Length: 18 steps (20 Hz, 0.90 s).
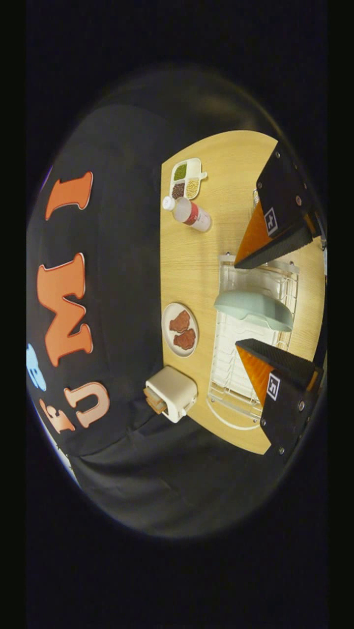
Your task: Take the plate from the dish rack, then take the spoon from the basket and place it into the plate.
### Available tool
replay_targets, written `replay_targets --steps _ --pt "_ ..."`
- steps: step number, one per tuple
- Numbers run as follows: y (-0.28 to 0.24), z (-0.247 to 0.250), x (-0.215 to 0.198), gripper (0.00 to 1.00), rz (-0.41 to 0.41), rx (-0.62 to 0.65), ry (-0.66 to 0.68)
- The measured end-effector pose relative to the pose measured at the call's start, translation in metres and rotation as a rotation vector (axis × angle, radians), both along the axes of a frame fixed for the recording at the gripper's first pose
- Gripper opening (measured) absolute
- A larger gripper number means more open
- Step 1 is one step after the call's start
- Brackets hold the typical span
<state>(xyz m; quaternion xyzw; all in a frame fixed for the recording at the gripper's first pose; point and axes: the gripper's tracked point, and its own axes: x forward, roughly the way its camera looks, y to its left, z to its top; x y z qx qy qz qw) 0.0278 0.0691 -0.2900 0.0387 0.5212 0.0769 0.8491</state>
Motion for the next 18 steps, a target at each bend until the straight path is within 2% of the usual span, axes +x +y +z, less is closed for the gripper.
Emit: replay_targets --steps 7,13,14,18 --pt "0.011 -0.043 -0.009 0.71 0.022 -0.026 0.188" --pt "0.018 -0.069 -0.021 0.47 0.024 -0.093 0.307" --pt "0.015 -0.071 -0.021 0.41 0.014 -0.115 0.32" --pt "0.004 -0.076 -0.024 0.32 -0.067 -0.161 0.365"
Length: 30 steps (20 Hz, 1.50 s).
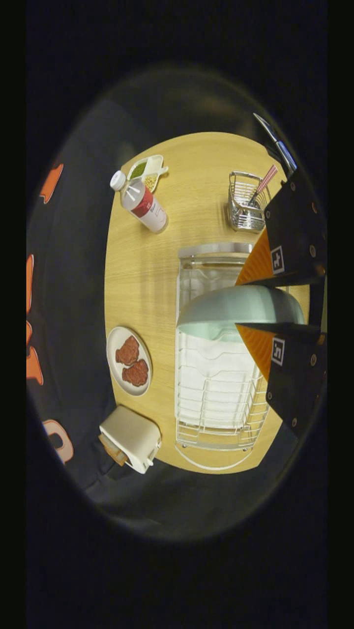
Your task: Take the plate from the dish rack, then take the spoon from the basket and place it into the plate.
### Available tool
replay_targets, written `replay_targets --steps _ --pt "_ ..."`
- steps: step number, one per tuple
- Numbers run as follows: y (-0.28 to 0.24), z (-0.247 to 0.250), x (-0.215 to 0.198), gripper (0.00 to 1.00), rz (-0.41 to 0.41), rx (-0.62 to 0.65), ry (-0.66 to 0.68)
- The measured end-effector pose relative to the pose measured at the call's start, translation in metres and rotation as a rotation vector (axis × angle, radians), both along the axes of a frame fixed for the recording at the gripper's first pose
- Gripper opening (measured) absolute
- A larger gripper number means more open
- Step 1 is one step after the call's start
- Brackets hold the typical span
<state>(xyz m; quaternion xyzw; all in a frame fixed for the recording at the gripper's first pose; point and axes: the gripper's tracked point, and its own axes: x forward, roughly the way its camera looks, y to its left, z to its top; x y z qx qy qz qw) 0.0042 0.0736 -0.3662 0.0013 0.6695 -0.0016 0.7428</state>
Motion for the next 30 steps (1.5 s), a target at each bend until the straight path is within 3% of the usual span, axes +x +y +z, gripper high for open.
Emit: replay_targets --steps 4,11,21,30 --pt "-0.013 0.006 0.006 0.26 -0.021 -0.069 -0.054" --pt "-0.015 0.022 0.002 0.25 -0.018 -0.159 -0.084" --pt "-0.018 0.036 0.006 0.23 0.04 -0.319 -0.159" --pt "-0.024 0.057 -0.011 0.23 -0.021 -0.256 -0.175"
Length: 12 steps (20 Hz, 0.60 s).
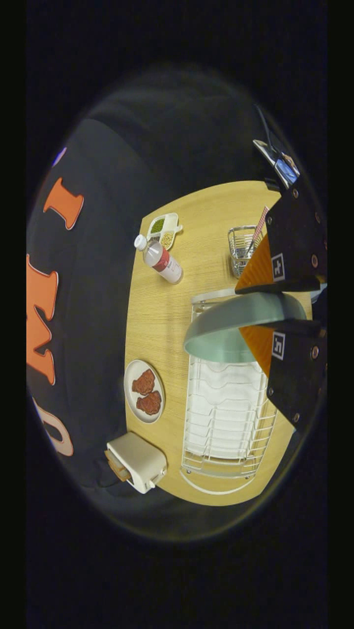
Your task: Take the plate from the dish rack, then take the spoon from the basket and place it into the plate.
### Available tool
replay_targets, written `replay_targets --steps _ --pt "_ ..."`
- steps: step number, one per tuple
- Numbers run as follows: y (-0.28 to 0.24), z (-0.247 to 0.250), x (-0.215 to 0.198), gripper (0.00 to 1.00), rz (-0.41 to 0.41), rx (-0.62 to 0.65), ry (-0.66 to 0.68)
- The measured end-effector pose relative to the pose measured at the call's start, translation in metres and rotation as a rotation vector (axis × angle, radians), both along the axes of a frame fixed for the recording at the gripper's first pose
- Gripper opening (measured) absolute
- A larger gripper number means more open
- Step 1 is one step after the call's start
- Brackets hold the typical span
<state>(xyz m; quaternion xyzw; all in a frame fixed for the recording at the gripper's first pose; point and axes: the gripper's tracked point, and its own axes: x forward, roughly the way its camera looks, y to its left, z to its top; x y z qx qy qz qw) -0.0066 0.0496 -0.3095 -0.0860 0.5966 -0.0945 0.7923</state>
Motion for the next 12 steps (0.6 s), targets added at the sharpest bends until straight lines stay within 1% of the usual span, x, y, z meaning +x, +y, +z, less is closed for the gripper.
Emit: replay_targets --steps 4,8,12 --pt "0.005 0.014 -0.017 0.23 -0.006 0.118 -0.018" --pt "0.011 0.029 -0.041 0.23 -0.038 0.263 -0.023" --pt "0.001 0.04 -0.068 0.23 -0.072 0.336 -0.033"
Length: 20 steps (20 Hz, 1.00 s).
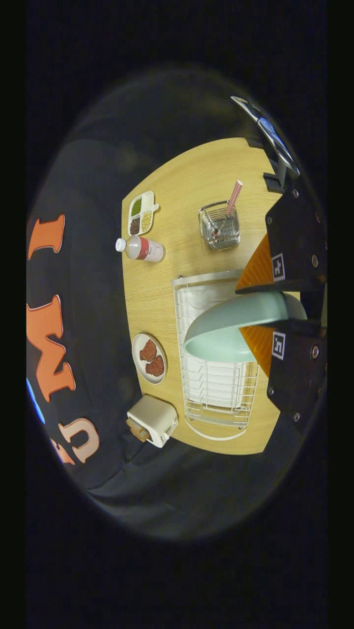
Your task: Take the plate from the dish rack, then take the spoon from the basket and place it into the plate.
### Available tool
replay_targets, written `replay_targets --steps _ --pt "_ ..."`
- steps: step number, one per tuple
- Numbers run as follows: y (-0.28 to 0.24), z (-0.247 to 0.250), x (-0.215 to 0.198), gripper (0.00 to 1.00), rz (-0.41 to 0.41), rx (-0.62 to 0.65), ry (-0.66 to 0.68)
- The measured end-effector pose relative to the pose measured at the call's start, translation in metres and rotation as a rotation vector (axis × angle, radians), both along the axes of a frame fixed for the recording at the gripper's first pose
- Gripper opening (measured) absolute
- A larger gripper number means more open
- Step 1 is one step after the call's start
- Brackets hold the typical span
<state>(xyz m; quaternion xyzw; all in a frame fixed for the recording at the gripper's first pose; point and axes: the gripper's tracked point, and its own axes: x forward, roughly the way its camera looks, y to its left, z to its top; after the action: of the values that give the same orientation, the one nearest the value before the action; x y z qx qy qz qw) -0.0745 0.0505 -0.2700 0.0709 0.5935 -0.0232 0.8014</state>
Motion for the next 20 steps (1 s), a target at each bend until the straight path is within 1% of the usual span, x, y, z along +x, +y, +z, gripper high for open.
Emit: replay_targets --steps 5,8,10,12,16,20 --pt "-0.015 -0.003 -0.033 0.23 -0.051 0.096 -0.002" --pt "-0.022 -0.005 -0.056 0.23 -0.061 0.145 -0.018" --pt "-0.019 -0.007 -0.075 0.23 -0.065 0.198 -0.014" --pt "-0.016 -0.009 -0.089 0.23 -0.085 0.263 -0.013" --pt "-0.017 -0.025 -0.111 0.23 -0.129 0.347 -0.009" --pt "-0.025 -0.052 -0.135 0.23 -0.16 0.377 0.025"
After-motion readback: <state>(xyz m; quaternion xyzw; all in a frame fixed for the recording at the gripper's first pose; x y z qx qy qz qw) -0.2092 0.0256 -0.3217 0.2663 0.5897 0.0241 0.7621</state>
